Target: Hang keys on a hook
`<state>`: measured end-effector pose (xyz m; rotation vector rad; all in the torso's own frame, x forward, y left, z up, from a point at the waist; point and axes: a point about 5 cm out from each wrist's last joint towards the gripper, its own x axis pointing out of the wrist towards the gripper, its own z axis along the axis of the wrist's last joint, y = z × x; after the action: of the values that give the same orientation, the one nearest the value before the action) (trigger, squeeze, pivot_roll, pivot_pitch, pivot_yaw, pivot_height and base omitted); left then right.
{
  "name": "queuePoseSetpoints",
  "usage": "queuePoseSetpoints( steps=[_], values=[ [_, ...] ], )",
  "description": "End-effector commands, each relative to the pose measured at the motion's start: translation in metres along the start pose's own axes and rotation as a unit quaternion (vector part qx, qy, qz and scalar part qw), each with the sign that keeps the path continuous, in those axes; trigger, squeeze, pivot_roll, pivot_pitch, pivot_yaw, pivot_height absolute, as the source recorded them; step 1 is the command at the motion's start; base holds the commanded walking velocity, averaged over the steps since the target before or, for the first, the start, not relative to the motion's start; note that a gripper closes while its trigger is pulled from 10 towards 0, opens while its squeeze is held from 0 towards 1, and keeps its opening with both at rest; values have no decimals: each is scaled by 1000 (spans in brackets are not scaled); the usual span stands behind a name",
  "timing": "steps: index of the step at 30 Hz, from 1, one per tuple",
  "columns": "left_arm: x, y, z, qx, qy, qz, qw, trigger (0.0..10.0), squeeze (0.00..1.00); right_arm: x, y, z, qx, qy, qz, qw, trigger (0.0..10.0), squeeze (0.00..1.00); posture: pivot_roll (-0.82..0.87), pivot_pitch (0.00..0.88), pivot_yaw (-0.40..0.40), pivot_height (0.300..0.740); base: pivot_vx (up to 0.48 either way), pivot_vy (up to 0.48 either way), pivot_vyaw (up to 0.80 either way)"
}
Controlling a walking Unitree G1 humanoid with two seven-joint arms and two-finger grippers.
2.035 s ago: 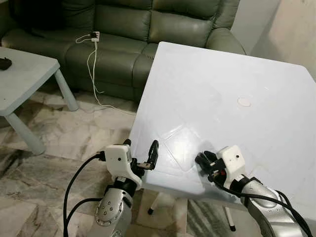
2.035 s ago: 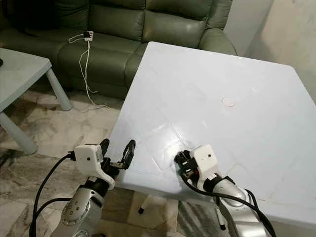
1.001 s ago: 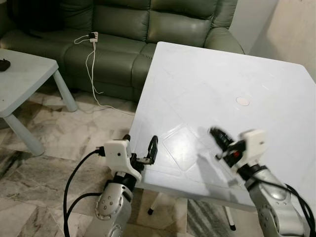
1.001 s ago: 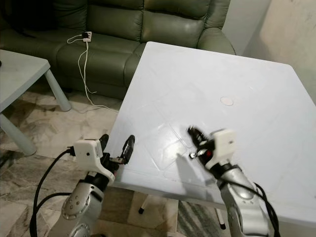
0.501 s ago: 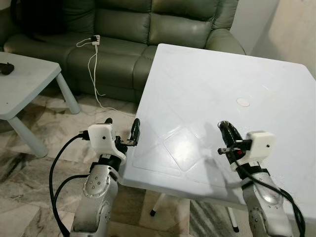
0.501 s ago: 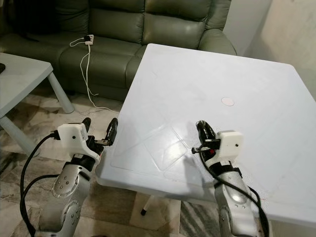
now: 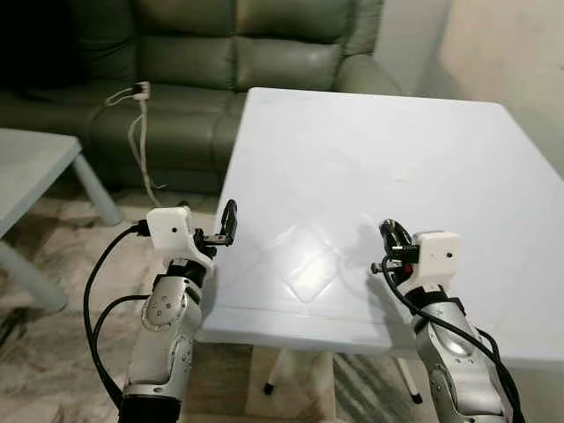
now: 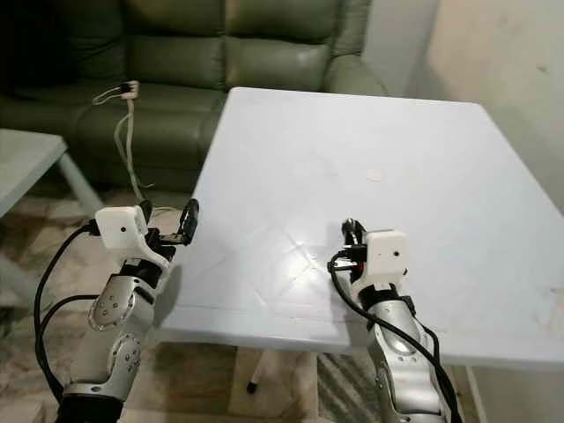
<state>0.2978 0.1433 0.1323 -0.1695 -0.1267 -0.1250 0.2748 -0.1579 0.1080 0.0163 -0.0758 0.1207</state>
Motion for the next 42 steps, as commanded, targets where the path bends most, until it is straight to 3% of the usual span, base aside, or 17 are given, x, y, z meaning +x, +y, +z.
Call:
queuePoseSetpoints(
  steps=[1,9,16,27,37,42],
  values=[
    [2,0,2,-3,-6,-1,1000,10000,0,1,-2,0,-3,1,-8,1000,10000,0,-21,0,-45,740,0,0,-769],
    [5,2,2,3,-13,-2,1000,10000,0,3,0,-1,-7,4,-7,1000,10000,0,-17,0,-43,740,0,0,-763],
    [8,2,2,-27,-17,8,999,10000,0,5,2,-1,-7,6,-2,1000,10000,0,-16,0,-45,740,0,0,-760],
    [14,-8,-2,5,-1,-26,1000,10000,0,6,2,-2,-16,11,6,1000,10000,0,-19,0,-61,740,0,0,-757],
    [19,-11,2,-15,-14,-3,1000,10000,0,10,-1,4,-10,-9,5,1000,10000,0,-17,15,-60,740,0,0,-753],
    [19,-9,3,-16,-16,9,1000,10000,0,11,0,7,-5,-17,16,1000,10000,0,-13,17,-62,740,0,0,0]
  ],
)
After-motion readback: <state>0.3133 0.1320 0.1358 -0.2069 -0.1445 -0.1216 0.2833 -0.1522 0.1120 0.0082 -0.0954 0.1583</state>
